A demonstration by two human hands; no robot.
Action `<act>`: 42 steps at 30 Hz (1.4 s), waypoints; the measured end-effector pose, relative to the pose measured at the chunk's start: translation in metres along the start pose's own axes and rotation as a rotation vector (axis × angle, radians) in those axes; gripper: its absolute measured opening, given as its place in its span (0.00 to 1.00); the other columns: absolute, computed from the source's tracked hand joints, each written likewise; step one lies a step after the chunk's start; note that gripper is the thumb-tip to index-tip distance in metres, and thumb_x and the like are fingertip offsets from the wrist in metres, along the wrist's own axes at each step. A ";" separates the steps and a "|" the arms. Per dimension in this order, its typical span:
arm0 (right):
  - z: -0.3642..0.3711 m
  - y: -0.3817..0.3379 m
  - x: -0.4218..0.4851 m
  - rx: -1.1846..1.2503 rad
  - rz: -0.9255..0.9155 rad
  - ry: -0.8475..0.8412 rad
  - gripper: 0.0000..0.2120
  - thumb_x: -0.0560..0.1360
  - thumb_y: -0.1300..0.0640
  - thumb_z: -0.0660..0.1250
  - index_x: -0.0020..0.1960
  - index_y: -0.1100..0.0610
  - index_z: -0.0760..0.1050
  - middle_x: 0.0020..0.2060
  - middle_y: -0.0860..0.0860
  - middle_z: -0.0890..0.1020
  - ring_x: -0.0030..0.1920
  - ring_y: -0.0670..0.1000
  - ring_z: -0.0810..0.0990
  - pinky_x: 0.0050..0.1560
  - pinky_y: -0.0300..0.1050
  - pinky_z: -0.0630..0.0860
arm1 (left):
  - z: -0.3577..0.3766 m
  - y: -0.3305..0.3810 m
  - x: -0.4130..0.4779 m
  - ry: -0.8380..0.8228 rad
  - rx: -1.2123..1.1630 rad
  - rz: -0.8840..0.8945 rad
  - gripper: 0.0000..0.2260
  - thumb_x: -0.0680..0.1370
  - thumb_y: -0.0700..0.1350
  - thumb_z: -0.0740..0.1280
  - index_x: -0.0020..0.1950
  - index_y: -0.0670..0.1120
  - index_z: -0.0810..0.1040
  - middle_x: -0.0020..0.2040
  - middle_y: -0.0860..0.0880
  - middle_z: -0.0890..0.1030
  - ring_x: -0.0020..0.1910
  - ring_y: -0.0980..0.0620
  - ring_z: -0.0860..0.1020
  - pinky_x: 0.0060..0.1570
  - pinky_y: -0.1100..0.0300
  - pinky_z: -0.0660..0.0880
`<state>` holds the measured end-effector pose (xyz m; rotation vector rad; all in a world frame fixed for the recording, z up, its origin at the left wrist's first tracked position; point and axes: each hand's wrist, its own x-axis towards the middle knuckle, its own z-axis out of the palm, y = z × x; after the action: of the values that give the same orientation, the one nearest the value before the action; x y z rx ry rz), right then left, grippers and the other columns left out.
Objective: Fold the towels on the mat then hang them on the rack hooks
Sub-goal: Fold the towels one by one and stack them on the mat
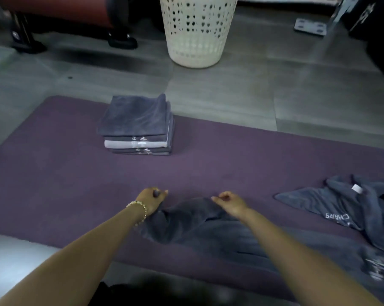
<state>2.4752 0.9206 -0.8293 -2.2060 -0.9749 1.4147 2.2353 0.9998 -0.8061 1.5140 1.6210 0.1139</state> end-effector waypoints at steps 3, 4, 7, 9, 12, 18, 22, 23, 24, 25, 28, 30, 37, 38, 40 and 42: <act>0.010 0.021 0.024 0.024 0.047 -0.019 0.26 0.76 0.45 0.65 0.69 0.58 0.68 0.65 0.53 0.73 0.66 0.54 0.71 0.63 0.44 0.67 | 0.016 -0.011 0.021 0.000 0.032 -0.033 0.19 0.79 0.48 0.64 0.31 0.46 0.64 0.29 0.51 0.67 0.37 0.47 0.66 0.39 0.61 0.61; 0.014 0.027 0.030 0.028 0.058 -0.029 0.27 0.76 0.44 0.65 0.69 0.57 0.68 0.66 0.53 0.73 0.66 0.54 0.71 0.65 0.45 0.68 | 0.020 -0.013 0.026 -0.008 0.039 -0.043 0.18 0.79 0.49 0.64 0.31 0.46 0.65 0.29 0.51 0.68 0.37 0.47 0.67 0.40 0.61 0.62; 0.023 0.041 0.050 0.011 0.028 -0.024 0.22 0.72 0.37 0.66 0.57 0.51 0.78 0.56 0.50 0.81 0.59 0.53 0.78 0.63 0.51 0.73 | 0.030 -0.018 0.039 -0.004 0.043 -0.046 0.17 0.79 0.50 0.64 0.32 0.46 0.66 0.30 0.50 0.69 0.36 0.47 0.68 0.40 0.60 0.62; 0.027 0.044 0.058 -0.037 -0.059 -0.027 0.17 0.70 0.37 0.69 0.44 0.51 0.82 0.44 0.50 0.84 0.49 0.52 0.81 0.57 0.53 0.76 | 0.034 -0.018 0.045 -0.020 0.022 -0.038 0.16 0.79 0.51 0.64 0.34 0.46 0.67 0.31 0.50 0.70 0.36 0.48 0.68 0.40 0.61 0.63; 0.023 0.032 0.056 -0.039 -0.203 -0.018 0.11 0.73 0.49 0.72 0.44 0.58 0.84 0.40 0.52 0.84 0.44 0.48 0.80 0.49 0.47 0.77 | 0.036 -0.014 0.045 -0.062 0.026 -0.002 0.12 0.79 0.51 0.63 0.40 0.45 0.72 0.37 0.49 0.73 0.41 0.49 0.71 0.43 0.63 0.64; -0.035 -0.033 0.025 -0.020 -0.484 0.181 0.09 0.74 0.54 0.71 0.36 0.54 0.77 0.31 0.43 0.78 0.30 0.35 0.73 0.39 0.33 0.69 | 0.011 0.010 0.035 0.052 -0.063 -0.008 0.19 0.80 0.55 0.59 0.41 0.40 0.74 0.38 0.44 0.75 0.41 0.46 0.72 0.44 0.58 0.66; -0.099 -0.085 -0.014 -0.218 -0.554 0.216 0.15 0.75 0.48 0.68 0.33 0.54 0.75 0.25 0.44 0.75 0.28 0.40 0.70 0.38 0.38 0.69 | -0.040 0.047 0.013 0.271 -0.275 -0.021 0.19 0.81 0.55 0.57 0.46 0.39 0.75 0.46 0.41 0.75 0.49 0.46 0.72 0.51 0.57 0.65; -0.116 -0.093 -0.026 -0.267 -0.539 0.229 0.17 0.75 0.45 0.67 0.32 0.54 0.74 0.26 0.45 0.74 0.29 0.41 0.69 0.39 0.42 0.69 | -0.057 0.055 0.006 0.317 -0.309 -0.029 0.21 0.81 0.55 0.56 0.54 0.38 0.76 0.53 0.41 0.76 0.56 0.45 0.73 0.58 0.56 0.64; -0.133 -0.100 -0.040 -0.287 -0.517 0.240 0.18 0.74 0.43 0.67 0.32 0.54 0.74 0.27 0.45 0.74 0.31 0.44 0.70 0.40 0.43 0.68 | -0.073 0.062 -0.002 0.354 -0.324 -0.031 0.24 0.82 0.55 0.54 0.62 0.37 0.74 0.62 0.40 0.74 0.64 0.43 0.71 0.64 0.56 0.62; -0.149 -0.104 -0.055 -0.273 -0.489 0.248 0.18 0.73 0.41 0.68 0.33 0.54 0.75 0.29 0.47 0.75 0.33 0.45 0.71 0.41 0.43 0.69 | -0.089 0.067 -0.010 0.370 -0.324 -0.023 0.25 0.82 0.55 0.51 0.69 0.37 0.70 0.69 0.38 0.70 0.69 0.40 0.67 0.68 0.55 0.59; -0.192 -0.110 -0.107 -0.240 -0.434 0.236 0.15 0.69 0.42 0.73 0.38 0.55 0.78 0.33 0.47 0.77 0.36 0.46 0.74 0.40 0.41 0.69 | -0.125 0.079 -0.032 0.424 -0.358 0.037 0.26 0.83 0.56 0.50 0.68 0.38 0.70 0.70 0.36 0.68 0.70 0.39 0.65 0.70 0.53 0.58; -0.211 -0.113 -0.132 -0.249 -0.451 0.253 0.19 0.68 0.43 0.74 0.41 0.61 0.80 0.33 0.49 0.77 0.37 0.47 0.74 0.40 0.43 0.68 | -0.136 0.086 -0.048 0.460 -0.406 0.094 0.23 0.81 0.58 0.53 0.55 0.39 0.75 0.61 0.40 0.75 0.64 0.40 0.70 0.65 0.54 0.62; -0.218 -0.182 -0.220 -0.236 -0.728 0.321 0.36 0.61 0.34 0.72 0.40 0.71 0.76 0.31 0.54 0.72 0.34 0.48 0.69 0.36 0.42 0.65 | -0.143 0.135 -0.118 0.296 -0.195 0.341 0.26 0.79 0.60 0.56 0.50 0.37 0.77 0.50 0.41 0.78 0.49 0.46 0.73 0.49 0.58 0.64; -0.218 -0.196 -0.232 -0.243 -0.757 0.302 0.31 0.64 0.37 0.73 0.40 0.69 0.79 0.31 0.54 0.75 0.34 0.47 0.71 0.36 0.41 0.67 | -0.143 0.149 -0.129 0.258 -0.177 0.409 0.25 0.78 0.63 0.57 0.52 0.41 0.77 0.52 0.43 0.78 0.52 0.46 0.74 0.52 0.58 0.66; -0.214 -0.224 -0.256 -0.247 -0.820 0.274 0.17 0.70 0.45 0.73 0.39 0.60 0.82 0.33 0.51 0.81 0.34 0.42 0.75 0.36 0.35 0.71 | -0.141 0.184 -0.154 0.154 -0.126 0.597 0.27 0.72 0.69 0.61 0.61 0.51 0.74 0.60 0.51 0.74 0.62 0.53 0.71 0.62 0.60 0.65; -0.208 -0.245 -0.276 -0.240 -0.902 0.236 0.08 0.72 0.51 0.72 0.40 0.56 0.81 0.34 0.46 0.82 0.34 0.38 0.75 0.38 0.31 0.71 | -0.138 0.225 -0.185 0.004 -0.102 0.770 0.30 0.71 0.66 0.65 0.69 0.54 0.68 0.65 0.57 0.70 0.65 0.60 0.67 0.65 0.62 0.62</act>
<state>2.4981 0.9139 -0.4067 -1.6213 -1.7887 0.6293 2.2920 0.9670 -0.4905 1.9736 0.9375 0.6085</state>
